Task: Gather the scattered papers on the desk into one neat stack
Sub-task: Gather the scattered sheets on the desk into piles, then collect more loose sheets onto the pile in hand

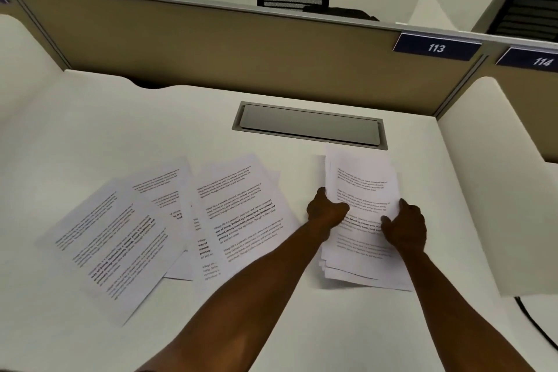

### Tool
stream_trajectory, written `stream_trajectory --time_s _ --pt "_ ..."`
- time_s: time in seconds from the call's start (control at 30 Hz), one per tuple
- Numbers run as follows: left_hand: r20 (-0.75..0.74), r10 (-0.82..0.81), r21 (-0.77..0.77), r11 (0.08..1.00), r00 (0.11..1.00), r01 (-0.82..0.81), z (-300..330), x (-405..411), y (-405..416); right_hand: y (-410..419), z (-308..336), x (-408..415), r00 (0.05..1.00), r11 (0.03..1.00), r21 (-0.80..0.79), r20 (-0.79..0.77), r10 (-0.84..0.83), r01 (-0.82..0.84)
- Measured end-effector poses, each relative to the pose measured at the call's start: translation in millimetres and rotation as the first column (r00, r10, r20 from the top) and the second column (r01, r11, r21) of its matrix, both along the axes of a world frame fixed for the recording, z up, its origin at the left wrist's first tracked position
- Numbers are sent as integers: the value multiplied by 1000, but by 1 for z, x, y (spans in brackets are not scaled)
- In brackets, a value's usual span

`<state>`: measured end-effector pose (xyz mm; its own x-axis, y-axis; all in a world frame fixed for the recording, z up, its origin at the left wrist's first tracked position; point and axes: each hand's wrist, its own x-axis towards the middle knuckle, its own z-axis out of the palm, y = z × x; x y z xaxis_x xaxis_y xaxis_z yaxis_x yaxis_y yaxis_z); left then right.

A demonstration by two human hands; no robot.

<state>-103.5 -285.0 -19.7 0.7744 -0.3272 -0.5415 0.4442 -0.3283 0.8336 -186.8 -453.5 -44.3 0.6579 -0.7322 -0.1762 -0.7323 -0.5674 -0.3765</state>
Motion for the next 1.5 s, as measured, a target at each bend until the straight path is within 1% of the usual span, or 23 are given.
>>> stream_trajectory --time_s 0.1,0.13,0.17,0.2,0.27,0.33,0.4,0.43,0.5,0.53,0.6,0.67,0.77,0.87,0.93,1.0,1.07,1.17,1.27,1.33,1.4,1.43,1.5 --pt "134 -194 221 962 972 161 -3 -6 -2 -4 0 -7 1000 999 -42 -13 -17 16" --pt "171 -237 276 943 956 185 -4 -8 -2 -3 0 -7 1000 998 -61 -13 -28 27" --pt "211 -244 296 939 947 176 -4 -9 1 0 1 -7 999 996 -80 13 -42 43" --pt "260 -223 294 945 939 143 -4 -11 6 6 2 -5 996 993 -96 74 -54 61" --pt "371 -132 255 966 919 35 -1 -13 29 24 8 2 962 991 -118 271 -25 59" --pt "467 -13 234 966 884 -109 -2 -15 64 56 15 13 894 993 -112 438 94 -49" --pt "521 125 263 918 844 -298 -4 -14 108 98 19 23 848 978 -45 491 200 -205" --pt "531 188 298 871 826 -390 -7 -14 130 120 18 27 841 958 3 480 251 -288" --pt "508 289 387 765 811 -515 -12 -13 172 161 11 34 835 895 58 391 387 -442" --pt "484 323 429 723 813 -542 -15 -13 188 177 5 38 833 866 72 323 448 -494" --pt "441 330 508 675 835 -535 -22 -16 212 201 -5 44 835 841 76 192 515 -536" --pt "410 271 582 658 871 -478 -29 -20 224 214 -11 48 838 837 46 76 541 -545" --pt "408 222 608 657 885 -445 -35 -23 232 225 -20 48 819 819 -8 -37 573 -574" --pt "409 223 613 652 885 -447 -33 -20 234 228 -20 46 811 809 -54 -59 583 -585" --pt "391 221 620 655 894 -433 -30 -17 234 228 -17 46 815 814 -46 -51 577 -580" --pt "374 246 595 676 894 -435 -26 -13 235 230 -13 46 830 830 -12 -7 558 -558" --pt "367 306 546 694 879 -469 -21 -9 236 232 -8 46 865 864 53 58 499 -501" --pt "353 415 439 719 839 -540 -18 -2 241 232 -3 49 936 895 284 178 304 -345" --pt "207 577 191 768 790 -611 -13 3 248 227 0 53 972 826 525 207 112 -207" --pt "69 642 58 761 763 -646 -9 7 253 224 0 54 979 789 589 185 80 -176" --pt "-17 590 -18 807 807 -590 -4 9 256 222 0 54 981 781 600 180 76 -170" --pt "-1 527 -36 849 850 -527 -1 7 255 221 -1 54 980 777 606 188 69 -171" --pt "150 378 10 923 913 -384 6 0 252 221 -1 54 975 756 627 213 65 -188"
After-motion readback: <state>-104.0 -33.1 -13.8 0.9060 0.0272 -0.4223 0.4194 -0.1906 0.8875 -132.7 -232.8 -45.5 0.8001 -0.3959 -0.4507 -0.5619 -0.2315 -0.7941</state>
